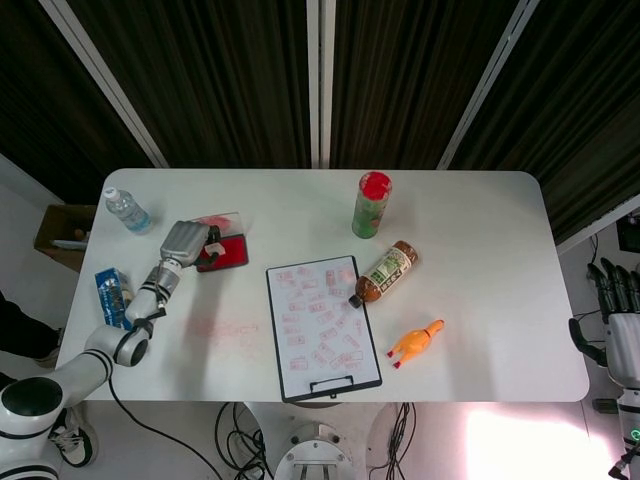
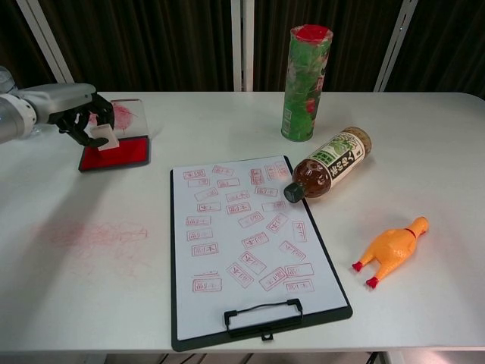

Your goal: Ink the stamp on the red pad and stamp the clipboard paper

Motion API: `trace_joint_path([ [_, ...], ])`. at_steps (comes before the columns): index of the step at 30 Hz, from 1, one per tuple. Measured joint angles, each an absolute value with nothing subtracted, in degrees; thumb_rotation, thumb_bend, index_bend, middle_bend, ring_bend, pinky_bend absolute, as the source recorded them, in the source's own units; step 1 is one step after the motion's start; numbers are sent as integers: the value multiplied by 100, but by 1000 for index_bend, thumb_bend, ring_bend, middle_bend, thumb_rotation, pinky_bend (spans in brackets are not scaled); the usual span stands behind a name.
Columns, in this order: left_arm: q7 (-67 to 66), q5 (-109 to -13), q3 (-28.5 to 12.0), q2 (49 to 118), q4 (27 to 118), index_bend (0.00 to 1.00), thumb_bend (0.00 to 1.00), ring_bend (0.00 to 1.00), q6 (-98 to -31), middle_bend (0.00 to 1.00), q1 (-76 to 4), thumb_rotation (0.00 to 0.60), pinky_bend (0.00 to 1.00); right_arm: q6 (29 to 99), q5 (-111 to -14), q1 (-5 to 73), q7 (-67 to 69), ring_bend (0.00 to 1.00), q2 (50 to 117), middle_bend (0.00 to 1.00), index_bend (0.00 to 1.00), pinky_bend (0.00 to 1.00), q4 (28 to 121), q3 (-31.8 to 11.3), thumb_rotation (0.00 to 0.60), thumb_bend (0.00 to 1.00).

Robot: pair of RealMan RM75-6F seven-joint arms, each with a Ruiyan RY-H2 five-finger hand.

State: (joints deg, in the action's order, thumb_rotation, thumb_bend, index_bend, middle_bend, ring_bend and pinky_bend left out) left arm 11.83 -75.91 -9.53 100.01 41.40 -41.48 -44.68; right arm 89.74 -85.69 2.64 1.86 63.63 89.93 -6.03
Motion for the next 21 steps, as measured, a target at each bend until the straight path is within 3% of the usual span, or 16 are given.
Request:
trace_joint_path([
  [21, 1324, -7577, -832, 10219, 3774, 700, 413, 723, -3962, 701, -4504, 600, 757, 8902, -8536, 271, 218, 0, 6438, 0, 0, 0, 8901, -589, 600, 337],
])
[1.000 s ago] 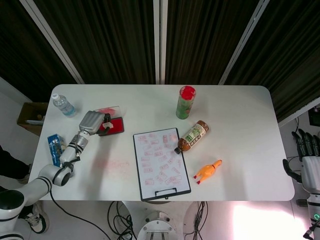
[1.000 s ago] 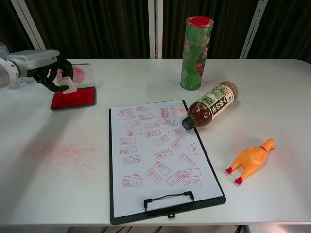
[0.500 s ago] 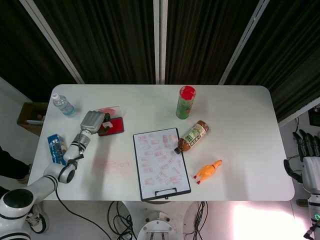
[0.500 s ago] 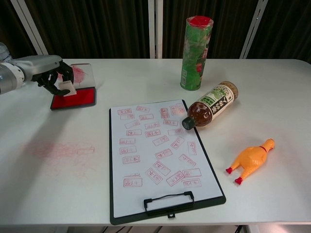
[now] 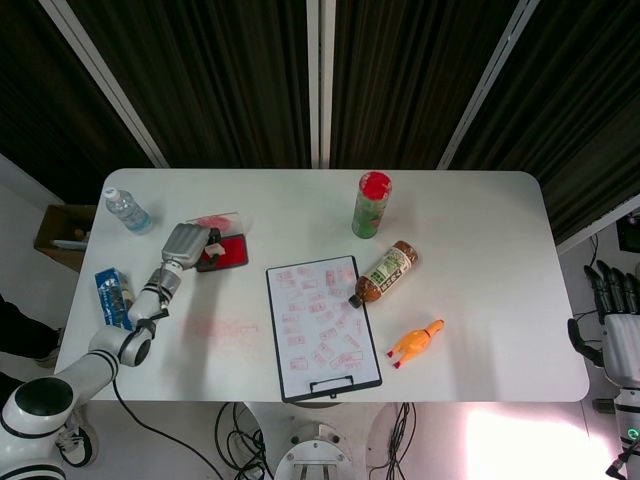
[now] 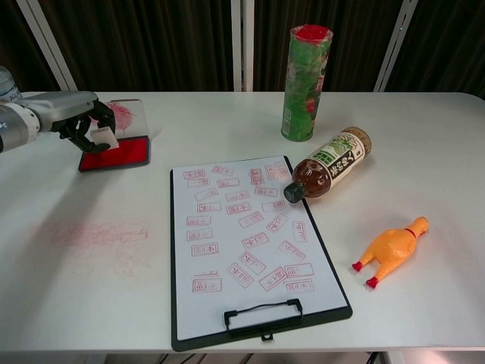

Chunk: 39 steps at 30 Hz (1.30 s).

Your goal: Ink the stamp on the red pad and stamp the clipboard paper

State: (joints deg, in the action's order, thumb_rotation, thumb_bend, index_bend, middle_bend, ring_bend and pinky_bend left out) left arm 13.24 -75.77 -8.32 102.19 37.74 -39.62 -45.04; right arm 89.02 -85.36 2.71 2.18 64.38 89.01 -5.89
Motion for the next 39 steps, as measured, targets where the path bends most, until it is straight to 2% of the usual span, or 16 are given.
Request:
trace_joint_path([
  [7, 1371, -7550, -907, 10104, 3956, 699, 413, 724, -4026, 702, -4525, 600, 772, 8976, -8547, 249, 254, 0, 6431, 0, 0, 0, 8903, -615, 600, 338],
  [14, 1352, -7492, -1036, 9748, 4665, 698, 411, 725, -4211, 702, -4509, 600, 779, 9049, -8581, 223, 345, 0, 6430, 0, 0, 0, 8893, -627, 600, 339],
  [20, 1141, -7500, -1106, 9330, 5937, 698, 408, 725, -4685, 701, -4364, 600, 780, 9054, -8636, 218, 433, 0, 6469, 0, 0, 0, 8821, -598, 600, 339],
  [26, 356, -7404, -1051, 9034, 7463, 698, 408, 725, -5065, 701, -4182, 600, 779, 9025, -8686, 223, 479, 0, 6494, 0, 0, 0, 8767, -556, 600, 338],
  [32, -564, -7187, -960, 9055, 8307, 698, 408, 726, -5242, 701, -4135, 600, 779, 9028, -8709, 221, 475, 0, 6466, 0, 0, 0, 8805, -549, 600, 339],
  [39, -1097, -6913, -910, 9418, 8333, 698, 409, 728, -5183, 701, -4277, 600, 779, 8954, -8704, 239, 468, 0, 6470, 0, 0, 0, 8807, -524, 600, 337],
])
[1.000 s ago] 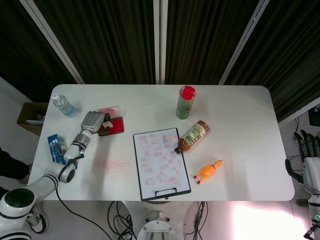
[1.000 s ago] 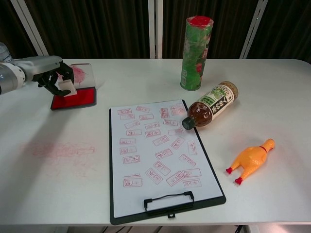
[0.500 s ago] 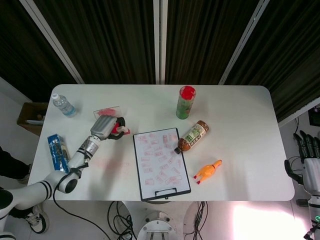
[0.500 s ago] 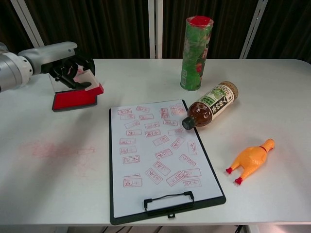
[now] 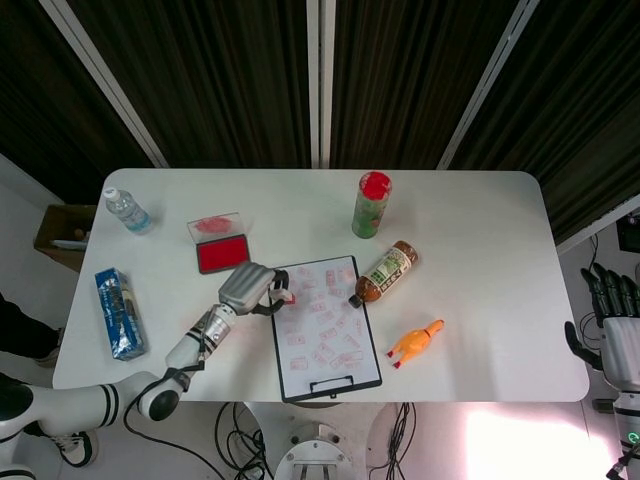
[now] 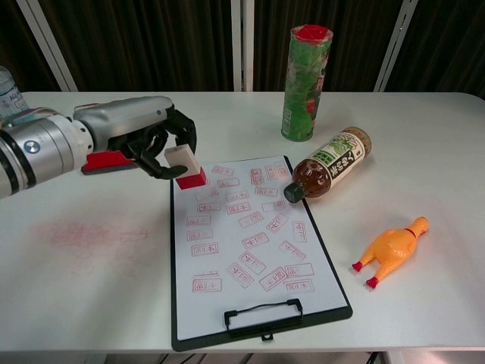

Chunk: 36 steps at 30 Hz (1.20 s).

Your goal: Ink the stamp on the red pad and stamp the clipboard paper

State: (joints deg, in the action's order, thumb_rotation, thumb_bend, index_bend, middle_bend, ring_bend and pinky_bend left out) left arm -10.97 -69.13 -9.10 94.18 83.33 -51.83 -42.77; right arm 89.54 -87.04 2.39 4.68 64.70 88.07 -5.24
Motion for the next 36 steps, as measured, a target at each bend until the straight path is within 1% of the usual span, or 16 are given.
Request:
trace_joint_path([
  [9, -1549, -6602, -867, 9863, 8107, 698, 409, 728, -5078, 701, -4440, 600, 779, 8903, -8665, 247, 539, 0, 6470, 0, 0, 0, 8743, -522, 600, 338],
  [27, -1989, -6391, -830, 10311, 7905, 698, 409, 728, -5041, 702, -4614, 600, 779, 8825, -8607, 251, 754, 0, 6535, 0, 0, 0, 8513, -511, 600, 337],
  [36, -2170, -6392, -764, 10499, 7765, 698, 409, 729, -5134, 702, -4620, 600, 780, 8817, -8578, 249, 818, 0, 6546, 0, 0, 0, 8455, -525, 600, 339],
])
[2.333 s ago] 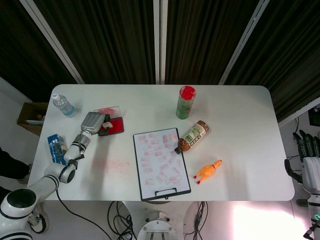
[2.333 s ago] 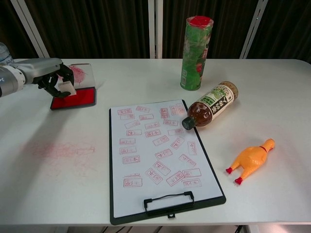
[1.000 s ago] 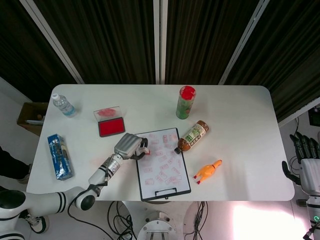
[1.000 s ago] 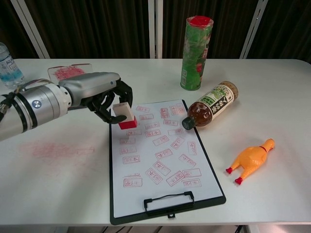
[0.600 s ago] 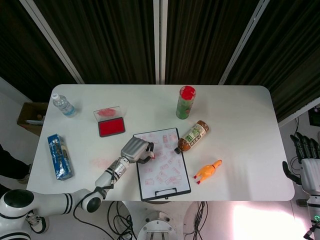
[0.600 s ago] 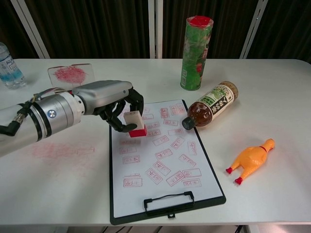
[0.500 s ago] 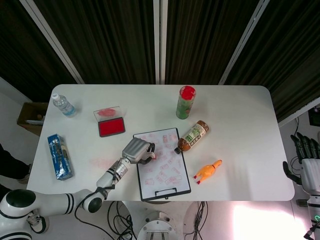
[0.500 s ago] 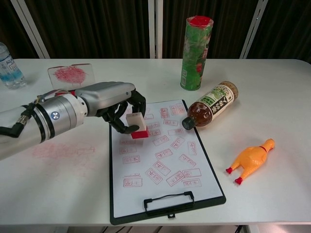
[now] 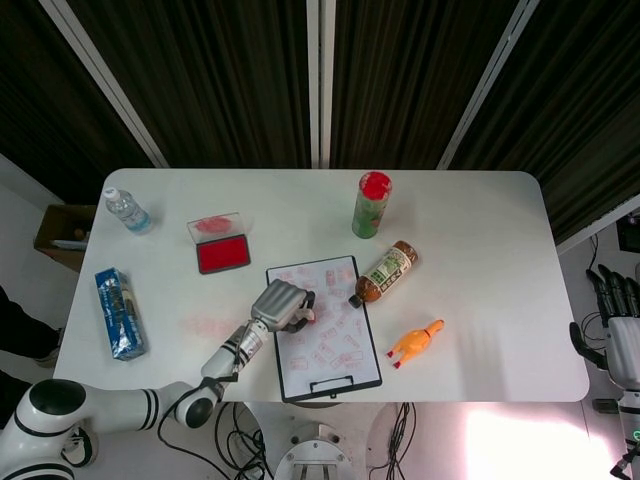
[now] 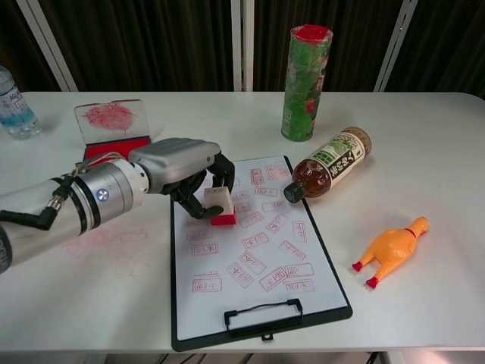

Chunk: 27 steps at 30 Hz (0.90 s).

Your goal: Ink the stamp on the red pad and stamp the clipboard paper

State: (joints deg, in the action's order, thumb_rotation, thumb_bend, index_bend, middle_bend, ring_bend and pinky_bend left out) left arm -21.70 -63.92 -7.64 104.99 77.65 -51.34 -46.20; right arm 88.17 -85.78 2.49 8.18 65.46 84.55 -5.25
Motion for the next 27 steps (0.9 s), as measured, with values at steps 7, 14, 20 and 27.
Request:
trace_joint_path([
  [7, -2239, -6412, -743, 10557, 7732, 698, 409, 729, -5181, 702, -4612, 600, 780, 8809, -8570, 248, 834, 0, 6556, 0, 0, 0, 8430, -527, 600, 338],
  [14, -2300, -6474, -687, 10599, 7686, 699, 408, 730, -5221, 703, -4588, 600, 779, 8805, -8572, 248, 832, 0, 6560, 0, 0, 0, 8429, -523, 600, 339],
  [20, -2361, -6596, -594, 10640, 7608, 699, 408, 730, -5275, 703, -4554, 600, 779, 8801, -8569, 243, 827, 0, 6561, 0, 0, 0, 8426, -518, 600, 337],
  [27, -2368, -6673, -546, 10693, 7552, 703, 408, 731, -5253, 704, -4530, 600, 780, 8760, -8549, 253, 826, 0, 6562, 0, 0, 0, 8418, -516, 600, 336],
])
